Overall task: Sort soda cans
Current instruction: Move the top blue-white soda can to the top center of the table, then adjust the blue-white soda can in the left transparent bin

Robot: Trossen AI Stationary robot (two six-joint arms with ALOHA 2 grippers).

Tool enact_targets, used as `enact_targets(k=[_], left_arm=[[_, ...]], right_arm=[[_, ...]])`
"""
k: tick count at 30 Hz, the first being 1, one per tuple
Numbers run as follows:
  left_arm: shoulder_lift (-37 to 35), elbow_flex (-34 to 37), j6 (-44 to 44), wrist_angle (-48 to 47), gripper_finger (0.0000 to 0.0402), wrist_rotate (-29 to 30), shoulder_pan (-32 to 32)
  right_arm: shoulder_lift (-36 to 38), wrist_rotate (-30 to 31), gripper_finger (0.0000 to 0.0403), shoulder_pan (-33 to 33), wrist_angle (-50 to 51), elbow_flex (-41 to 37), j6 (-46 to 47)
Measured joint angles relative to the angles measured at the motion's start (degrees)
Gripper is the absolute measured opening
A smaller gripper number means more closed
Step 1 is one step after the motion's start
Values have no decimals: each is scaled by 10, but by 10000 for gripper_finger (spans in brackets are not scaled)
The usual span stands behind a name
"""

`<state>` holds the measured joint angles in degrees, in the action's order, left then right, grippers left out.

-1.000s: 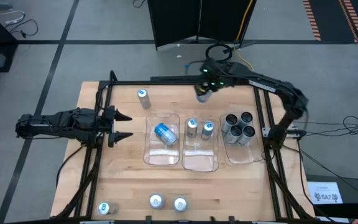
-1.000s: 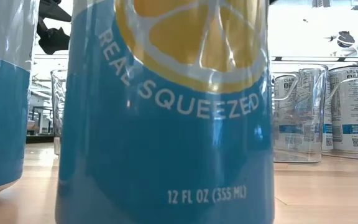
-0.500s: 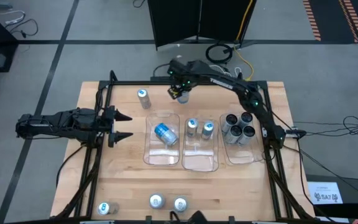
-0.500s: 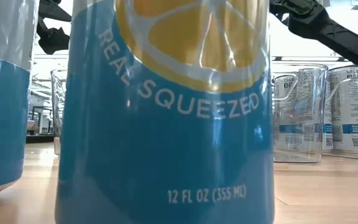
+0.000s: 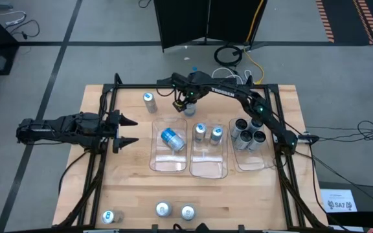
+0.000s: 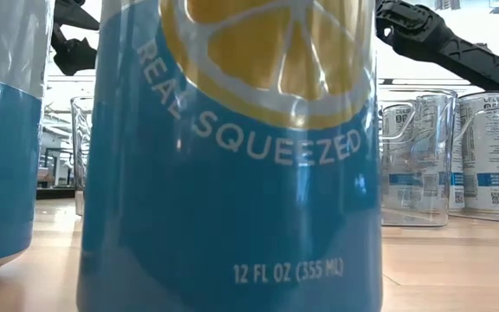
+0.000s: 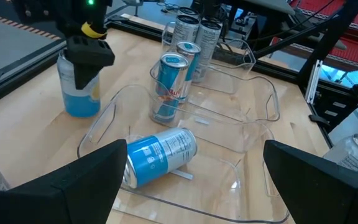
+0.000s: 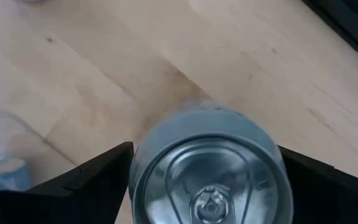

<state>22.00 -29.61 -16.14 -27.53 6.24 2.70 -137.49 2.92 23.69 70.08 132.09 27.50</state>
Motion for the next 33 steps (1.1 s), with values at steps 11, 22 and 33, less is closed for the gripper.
enact_targets(k=[11, 22, 33], left_arm=[[0, 0, 0, 0, 384, 0, 0], [0, 0, 0, 0, 384, 0, 0], [0, 0, 0, 0, 384, 0, 0]], right_arm=[[4, -5, 356, -2, 0, 2, -11], [26, -16, 357, -1, 6, 2, -22], [112, 5, 357, 1, 50, 3, -29]])
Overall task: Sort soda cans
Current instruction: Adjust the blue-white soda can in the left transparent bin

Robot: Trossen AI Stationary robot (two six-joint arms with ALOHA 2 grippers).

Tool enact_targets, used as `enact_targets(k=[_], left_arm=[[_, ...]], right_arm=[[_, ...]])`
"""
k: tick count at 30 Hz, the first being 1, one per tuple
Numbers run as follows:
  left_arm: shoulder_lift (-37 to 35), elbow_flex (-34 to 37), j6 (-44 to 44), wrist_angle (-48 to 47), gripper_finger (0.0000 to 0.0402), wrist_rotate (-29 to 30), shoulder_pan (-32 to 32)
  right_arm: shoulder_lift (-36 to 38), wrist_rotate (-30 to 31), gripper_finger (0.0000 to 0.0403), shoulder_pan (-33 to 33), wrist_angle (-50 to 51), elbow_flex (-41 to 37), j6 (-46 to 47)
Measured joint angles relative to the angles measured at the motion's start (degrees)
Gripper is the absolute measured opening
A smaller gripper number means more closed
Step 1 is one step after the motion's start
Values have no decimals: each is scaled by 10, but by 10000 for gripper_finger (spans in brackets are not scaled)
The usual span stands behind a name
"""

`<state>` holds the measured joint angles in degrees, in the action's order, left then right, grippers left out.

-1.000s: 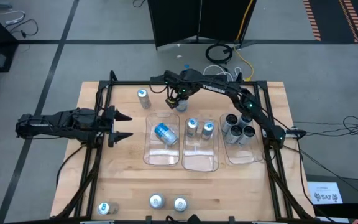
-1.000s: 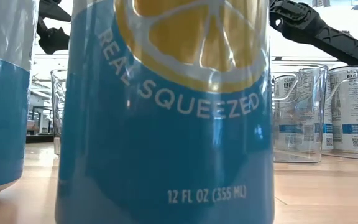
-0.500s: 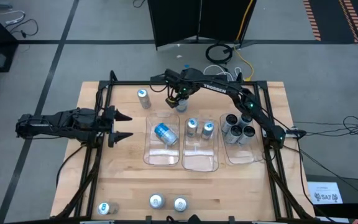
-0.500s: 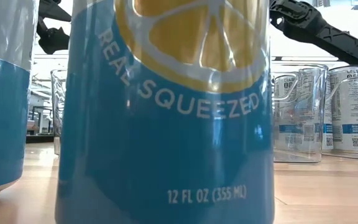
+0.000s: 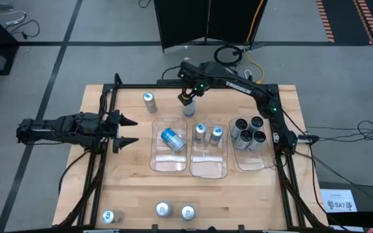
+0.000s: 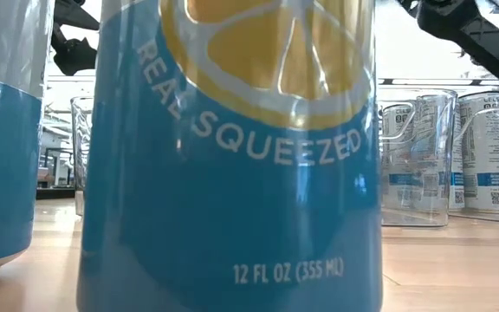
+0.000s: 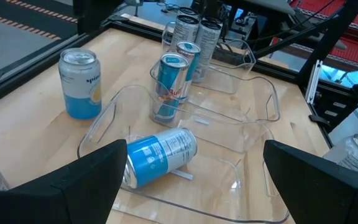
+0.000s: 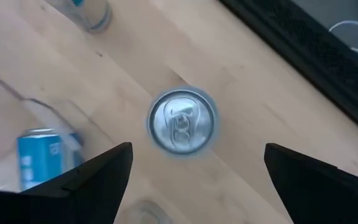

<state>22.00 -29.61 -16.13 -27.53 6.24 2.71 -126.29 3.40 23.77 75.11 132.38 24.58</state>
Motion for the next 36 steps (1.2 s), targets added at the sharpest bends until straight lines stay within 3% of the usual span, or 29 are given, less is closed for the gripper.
enact_targets(k=[11, 36], left_arm=[[0, 0, 0, 0, 384, 0, 0], [0, 0, 0, 0, 384, 0, 0]], right_arm=[[106, -2, 357, -48, 20, 1, 30], [83, -1, 357, -248, -6, 0, -12]])
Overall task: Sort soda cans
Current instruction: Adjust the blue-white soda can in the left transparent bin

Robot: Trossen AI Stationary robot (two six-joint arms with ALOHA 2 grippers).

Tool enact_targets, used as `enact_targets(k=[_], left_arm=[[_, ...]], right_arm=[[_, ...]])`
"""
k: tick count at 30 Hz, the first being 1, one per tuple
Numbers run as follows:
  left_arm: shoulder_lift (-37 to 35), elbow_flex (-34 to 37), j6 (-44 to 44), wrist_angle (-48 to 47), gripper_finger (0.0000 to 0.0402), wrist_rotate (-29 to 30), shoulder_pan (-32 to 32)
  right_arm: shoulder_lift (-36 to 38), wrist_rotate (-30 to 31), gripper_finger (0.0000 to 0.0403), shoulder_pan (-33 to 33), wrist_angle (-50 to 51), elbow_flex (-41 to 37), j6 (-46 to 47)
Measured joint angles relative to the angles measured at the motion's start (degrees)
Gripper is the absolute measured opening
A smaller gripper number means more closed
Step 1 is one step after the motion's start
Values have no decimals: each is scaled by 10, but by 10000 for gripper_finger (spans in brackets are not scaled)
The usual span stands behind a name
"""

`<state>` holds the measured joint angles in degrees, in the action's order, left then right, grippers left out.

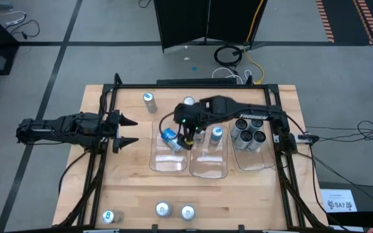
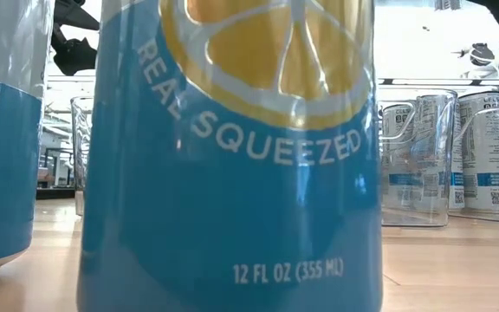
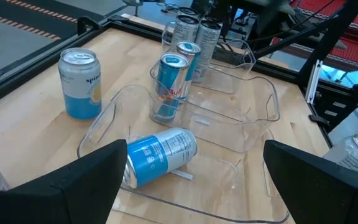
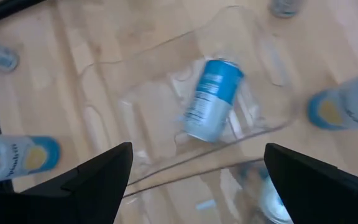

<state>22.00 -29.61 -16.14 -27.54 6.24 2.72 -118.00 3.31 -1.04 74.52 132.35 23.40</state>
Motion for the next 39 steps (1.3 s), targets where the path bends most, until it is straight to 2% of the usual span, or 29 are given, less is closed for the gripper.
enact_targets(k=[7, 16, 25, 33, 39], left_arm=[[0, 0, 0, 0, 384, 0, 0], [0, 0, 0, 0, 384, 0, 0], [0, 0, 0, 0, 384, 0, 0], [0, 0, 0, 0, 384, 0, 0], [0, 0, 0, 0, 384, 0, 0]], right_arm=[[-39, -1, 357, -34, -59, 0, -4], [-81, -2, 357, -50, -106, 0, 37], [-148, -4, 357, -18, -132, 0, 39], [-200, -1, 357, 25, -125, 0, 47], [-227, -1, 357, 33, -108, 0, 46]])
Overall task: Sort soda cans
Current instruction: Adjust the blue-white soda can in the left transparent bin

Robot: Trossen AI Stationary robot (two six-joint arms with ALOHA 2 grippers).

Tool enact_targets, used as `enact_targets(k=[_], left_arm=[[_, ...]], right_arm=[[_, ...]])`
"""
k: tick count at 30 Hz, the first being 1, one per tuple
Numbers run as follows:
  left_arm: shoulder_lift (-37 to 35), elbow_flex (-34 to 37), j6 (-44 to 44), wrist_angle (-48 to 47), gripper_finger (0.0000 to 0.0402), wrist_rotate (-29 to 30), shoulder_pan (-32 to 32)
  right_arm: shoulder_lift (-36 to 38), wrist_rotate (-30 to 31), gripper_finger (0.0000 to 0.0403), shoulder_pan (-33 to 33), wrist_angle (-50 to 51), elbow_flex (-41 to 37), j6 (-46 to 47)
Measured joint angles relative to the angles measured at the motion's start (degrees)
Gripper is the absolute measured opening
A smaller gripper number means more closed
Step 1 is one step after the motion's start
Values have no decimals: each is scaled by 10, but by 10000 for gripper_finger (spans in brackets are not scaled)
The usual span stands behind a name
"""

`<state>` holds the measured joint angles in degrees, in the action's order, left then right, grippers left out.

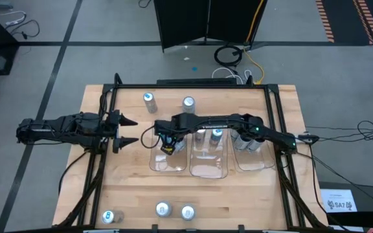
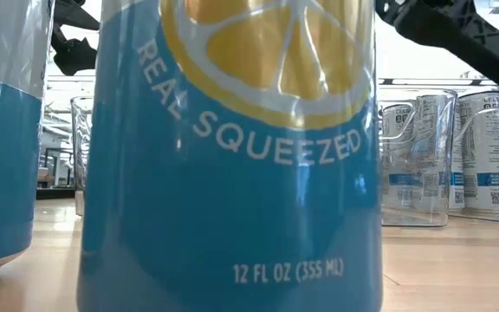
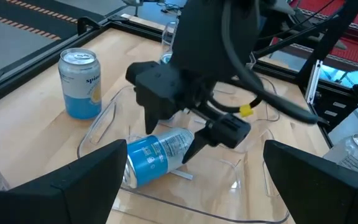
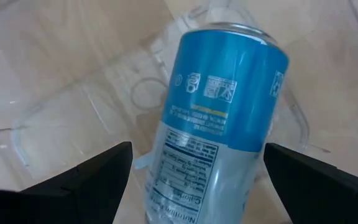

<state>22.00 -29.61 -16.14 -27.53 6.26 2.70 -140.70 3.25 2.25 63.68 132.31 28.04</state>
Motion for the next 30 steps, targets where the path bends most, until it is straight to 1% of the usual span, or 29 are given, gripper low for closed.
enact_targets(k=[14, 17, 21, 22, 25, 30], left_arm=[[0, 0, 0, 0, 384, 0, 0], [0, 0, 0, 0, 384, 0, 0], [0, 0, 0, 0, 384, 0, 0], [0, 0, 0, 0, 384, 0, 0], [0, 0, 0, 0, 384, 0, 0], [0, 0, 0, 0, 384, 0, 0]], right_arm=[[-40, 4, 354, 3, 32, 3, -9], [-39, 3, 333, 3, 32, 2, -19], [-40, -2, 281, 3, 41, 9, -24], [-40, -3, 274, 3, 45, 12, -25], [-43, -5, 274, 3, 52, 25, -23], [-13, -11, 274, 3, 44, 23, -15]])
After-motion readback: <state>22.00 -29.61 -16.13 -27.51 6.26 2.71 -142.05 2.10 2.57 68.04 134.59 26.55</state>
